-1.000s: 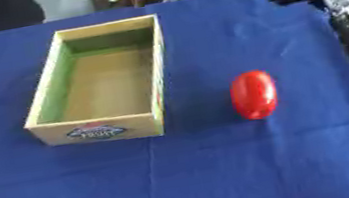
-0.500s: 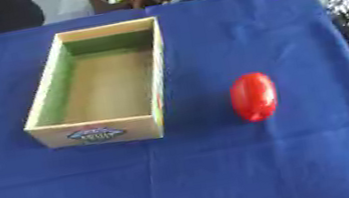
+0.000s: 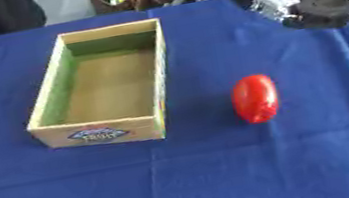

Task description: Pick up objects on the table and place them in the box.

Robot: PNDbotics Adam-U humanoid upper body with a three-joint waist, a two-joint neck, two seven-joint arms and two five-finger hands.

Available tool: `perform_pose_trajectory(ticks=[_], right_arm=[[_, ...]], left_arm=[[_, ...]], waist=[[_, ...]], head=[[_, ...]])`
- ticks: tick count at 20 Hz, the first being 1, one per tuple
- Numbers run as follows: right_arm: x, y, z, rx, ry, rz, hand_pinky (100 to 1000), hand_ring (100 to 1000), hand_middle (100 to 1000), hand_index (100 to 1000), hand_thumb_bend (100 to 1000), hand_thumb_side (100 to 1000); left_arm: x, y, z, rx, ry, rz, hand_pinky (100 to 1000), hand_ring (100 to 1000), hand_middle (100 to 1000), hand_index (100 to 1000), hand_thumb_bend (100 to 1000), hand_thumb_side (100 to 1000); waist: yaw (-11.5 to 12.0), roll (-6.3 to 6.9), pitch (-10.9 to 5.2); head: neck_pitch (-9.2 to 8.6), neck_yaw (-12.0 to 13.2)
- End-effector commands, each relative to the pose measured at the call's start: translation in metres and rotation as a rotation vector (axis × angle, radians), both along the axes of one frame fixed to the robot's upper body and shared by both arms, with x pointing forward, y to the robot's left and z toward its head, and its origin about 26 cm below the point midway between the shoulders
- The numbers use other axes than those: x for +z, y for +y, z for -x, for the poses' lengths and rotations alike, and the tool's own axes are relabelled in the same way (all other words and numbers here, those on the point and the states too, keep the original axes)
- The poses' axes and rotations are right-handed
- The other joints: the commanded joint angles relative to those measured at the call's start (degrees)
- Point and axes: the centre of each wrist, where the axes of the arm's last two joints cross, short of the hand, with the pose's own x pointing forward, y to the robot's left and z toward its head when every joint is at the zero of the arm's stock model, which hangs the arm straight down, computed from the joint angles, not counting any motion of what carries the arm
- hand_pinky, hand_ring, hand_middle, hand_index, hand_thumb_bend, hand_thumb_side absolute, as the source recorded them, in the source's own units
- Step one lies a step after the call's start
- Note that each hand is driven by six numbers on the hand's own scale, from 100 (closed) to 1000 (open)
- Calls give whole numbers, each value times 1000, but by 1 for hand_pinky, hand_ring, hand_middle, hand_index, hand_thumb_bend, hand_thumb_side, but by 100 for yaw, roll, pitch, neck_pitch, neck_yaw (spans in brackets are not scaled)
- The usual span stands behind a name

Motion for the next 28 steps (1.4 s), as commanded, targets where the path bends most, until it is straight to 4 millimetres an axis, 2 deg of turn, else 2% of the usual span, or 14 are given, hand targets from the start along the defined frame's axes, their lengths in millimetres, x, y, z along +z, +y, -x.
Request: perform_pose_trajectory(ticks=[1,4,7,10,12,21,28], right_arm=[[13,-4,-4,-38,-27,117,848,818,776,880,309,1000],[13,-1,-11,-51,-20,202,852,823,776,880,340,1000],[11,-1,-16,-63,-12,276,858,829,774,890,474,980],[11,-5,-21,-82,-2,345,864,838,779,906,626,905],[12,-8,-23,-88,14,384,876,850,789,924,677,835],[5,-20,-33,-88,146,498,880,865,784,981,681,607],[4,-24,-37,-101,246,576,885,878,807,995,681,547]], left_arm=[[7,2,2,-5,-22,-26,284,538,586,686,100,932],[6,2,2,-7,-20,-27,285,538,585,686,100,932],[6,2,2,-8,-20,-27,285,538,585,685,100,932],[6,2,2,-10,-20,-28,285,538,585,685,100,931],[6,2,2,-10,-20,-29,285,538,585,685,100,932],[7,1,2,-14,-19,-31,285,538,585,685,100,931],[6,1,2,-16,-17,-33,284,538,586,685,100,931]], waist=[[15,-17,-122],[28,-11,-121],[38,-6,-120],[34,-2,-119],[33,-3,-119],[42,0,-120],[45,-1,-115]], head=[[-73,-35],[-80,-51],[-91,-59],[-102,-61],[-111,-62],[-135,-76],[-138,-82]])
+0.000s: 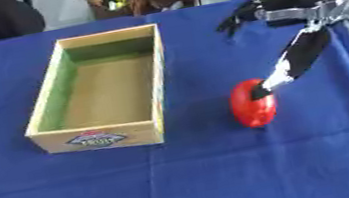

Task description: Pick up objects on the table and place them in the box.

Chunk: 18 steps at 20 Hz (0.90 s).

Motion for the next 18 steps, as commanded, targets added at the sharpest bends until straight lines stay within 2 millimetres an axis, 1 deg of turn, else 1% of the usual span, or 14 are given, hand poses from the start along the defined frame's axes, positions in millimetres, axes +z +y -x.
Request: perform_pose_trajectory(ticks=[1,2,6,8,11,12,13,18], right_arm=[[16,-7,2,-18,1,53,885,878,807,995,681,547],[16,-8,3,-21,11,64,884,880,822,998,671,528],[11,-9,1,-35,50,109,878,876,828,999,665,521],[7,-9,0,-47,59,130,864,859,783,1000,679,529],[3,-10,-1,-72,57,157,860,855,767,1000,676,537],[2,-10,-1,-82,54,162,864,860,776,1000,687,510],[1,-10,-1,-91,52,166,864,860,776,1000,677,539],[-4,-9,0,-124,53,186,867,868,803,997,689,566]], left_arm=[[7,3,2,-3,-22,-29,284,538,586,685,100,931],[7,3,2,-3,-21,-29,284,538,586,685,100,931],[7,3,2,-3,-21,-31,284,538,586,685,100,931],[7,3,2,-3,-21,-31,284,538,586,685,100,931],[7,3,2,-4,-22,-31,284,538,586,684,100,931],[7,3,2,-4,-22,-31,284,538,586,684,100,931],[7,3,2,-3,-22,-31,284,538,586,684,100,932],[7,2,2,-5,-23,-30,284,539,586,684,100,932]], waist=[[7,-13,-114],[5,-16,-112],[-1,-29,-100],[0,-32,-92],[-3,-30,-85],[-3,-29,-82],[-3,-29,-80],[-5,-32,-65]], head=[[-41,-8],[-38,-6],[-34,-7],[-38,-10],[-39,-14],[-41,-15],[-42,-14],[-41,-18]])
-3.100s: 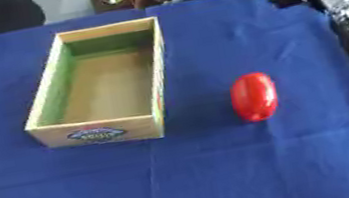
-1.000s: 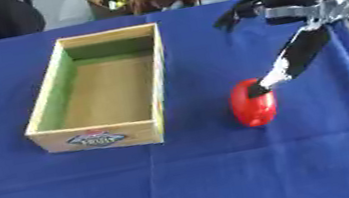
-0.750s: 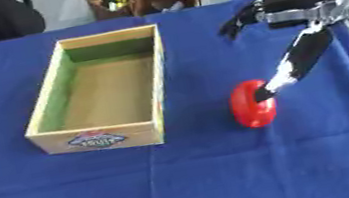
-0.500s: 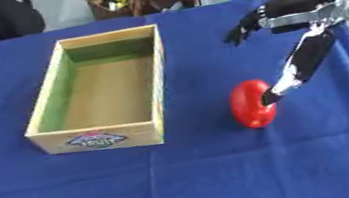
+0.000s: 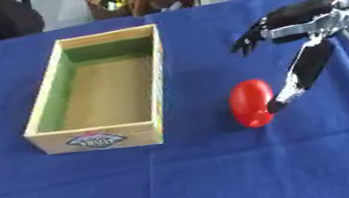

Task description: Pick up objects on the table and place them in the box.

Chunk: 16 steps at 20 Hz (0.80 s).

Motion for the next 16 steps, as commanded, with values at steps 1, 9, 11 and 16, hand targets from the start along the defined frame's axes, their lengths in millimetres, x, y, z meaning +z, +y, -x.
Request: perform_pose_trajectory(ticks=[1,9,11,16], right_arm=[[12,-3,4,-20,-33,48,865,867,802,993,696,578],[8,3,12,-54,-63,81,853,859,801,962,650,592],[6,5,13,-50,-61,82,852,857,793,945,653,595],[-4,10,13,-31,-38,96,849,851,757,894,649,606]], left_arm=[[8,2,1,-3,-29,-26,284,539,587,684,100,932],[8,1,1,-3,-29,-24,284,539,587,683,100,934],[8,1,1,-4,-30,-24,284,539,587,683,100,934],[9,1,1,-6,-30,-24,284,540,588,683,100,934]], waist=[[-3,-23,-88],[-13,-29,-58],[-14,-30,-53],[-8,-26,-39]], head=[[-41,-5],[-43,-12],[-44,-14],[-59,-28]])
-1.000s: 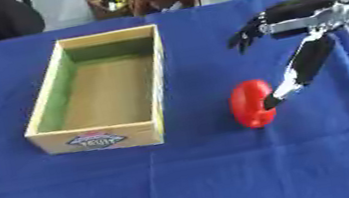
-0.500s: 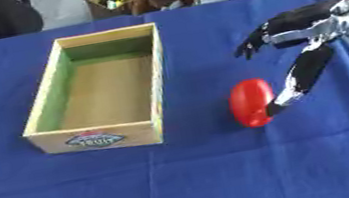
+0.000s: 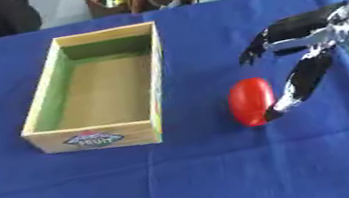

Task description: Pick up objects on the table and place them in the box.

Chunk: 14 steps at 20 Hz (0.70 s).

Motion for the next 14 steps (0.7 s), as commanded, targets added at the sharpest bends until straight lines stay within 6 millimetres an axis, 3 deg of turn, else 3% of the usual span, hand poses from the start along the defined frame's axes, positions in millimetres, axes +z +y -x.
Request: perform_pose_trajectory(ticks=[1,7,14], right_arm=[[6,3,4,14,-27,24,849,849,746,881,644,618],[9,11,10,23,-64,54,840,831,661,832,609,645],[9,18,15,4,-115,107,840,833,649,836,540,659]], left_arm=[[8,1,1,-4,-29,-23,284,540,588,683,100,934],[8,1,1,-6,-29,-23,284,540,588,683,100,935],[8,0,1,-7,-30,-24,284,541,588,683,100,935]], waist=[[5,-16,-86],[-1,-14,-80],[5,-17,-70]], head=[[-58,-19],[-64,-28],[-67,-29]])
